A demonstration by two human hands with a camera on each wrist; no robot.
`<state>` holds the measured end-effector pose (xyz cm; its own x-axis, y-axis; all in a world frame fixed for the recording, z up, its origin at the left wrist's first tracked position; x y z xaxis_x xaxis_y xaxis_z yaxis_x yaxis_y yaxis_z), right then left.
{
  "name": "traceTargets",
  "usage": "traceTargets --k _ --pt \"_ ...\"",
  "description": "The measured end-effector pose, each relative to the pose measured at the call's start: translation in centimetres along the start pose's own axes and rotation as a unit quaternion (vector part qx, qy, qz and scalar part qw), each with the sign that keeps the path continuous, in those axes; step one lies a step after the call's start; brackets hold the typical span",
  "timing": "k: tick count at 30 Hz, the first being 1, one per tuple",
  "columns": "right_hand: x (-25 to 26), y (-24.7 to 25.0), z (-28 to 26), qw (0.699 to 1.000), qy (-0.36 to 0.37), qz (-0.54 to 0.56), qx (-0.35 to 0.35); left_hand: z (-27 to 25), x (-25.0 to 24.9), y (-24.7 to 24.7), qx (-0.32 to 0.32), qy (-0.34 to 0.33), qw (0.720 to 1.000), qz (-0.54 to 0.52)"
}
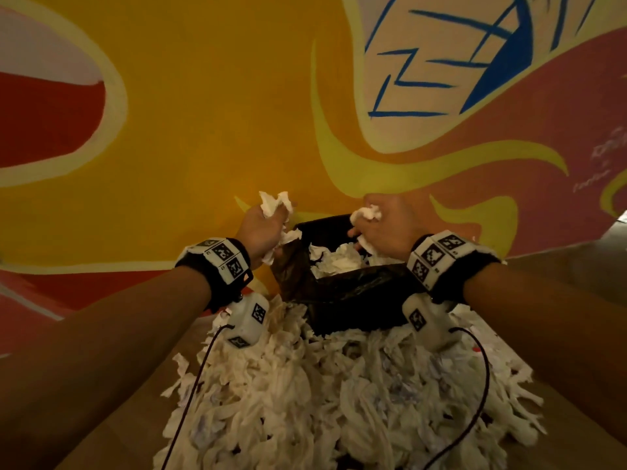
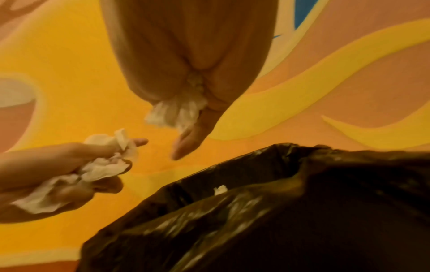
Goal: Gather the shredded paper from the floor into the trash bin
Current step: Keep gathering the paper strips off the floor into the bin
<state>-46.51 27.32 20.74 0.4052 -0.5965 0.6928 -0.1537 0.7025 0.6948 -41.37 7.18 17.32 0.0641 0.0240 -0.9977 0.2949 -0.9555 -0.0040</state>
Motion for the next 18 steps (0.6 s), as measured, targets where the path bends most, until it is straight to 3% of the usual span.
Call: traceTargets --k 5,10,12,15,18 --pt "-3.4 2.9 1.0 0.997 -0.023 -0.074 -0.029 0.1 -2.1 -3.3 0.052 -0.087 0.991 0.086" --pt "-4.9 3.4 0.7 0.993 -0.021 -0.11 -0.021 0.3 -2.0 -6.0 0.051 -0.113 0.983 0.133" --pt "-5.1 3.3 0.6 0.992 -0.038 -0.123 -0.015 0.3 -1.2 -7.5 0.095 -0.124 0.971 0.179" --pt "-6.3 2.0 0.6 0.97 -0.1 -0.214 0.055 0.4 0.7 -9.8 0.173 -0.112 0.931 0.302" --pt "-8.1 0.4 0.3 0.94 -0.148 -0.282 0.121 0.9 3.0 -10.3 0.194 -0.032 0.897 0.397"
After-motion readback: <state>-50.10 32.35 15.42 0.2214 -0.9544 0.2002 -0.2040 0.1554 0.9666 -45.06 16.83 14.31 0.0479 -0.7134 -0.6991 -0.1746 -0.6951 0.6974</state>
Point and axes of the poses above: each hand's wrist, its own z-axis towards the middle knuckle, its own y-axis out of the back of the hand, x = y × z, the point moved 8 cm from there along z, towards the middle knuckle, and after that the axes turned 10 degrees about -z, right-handed, at the moved point
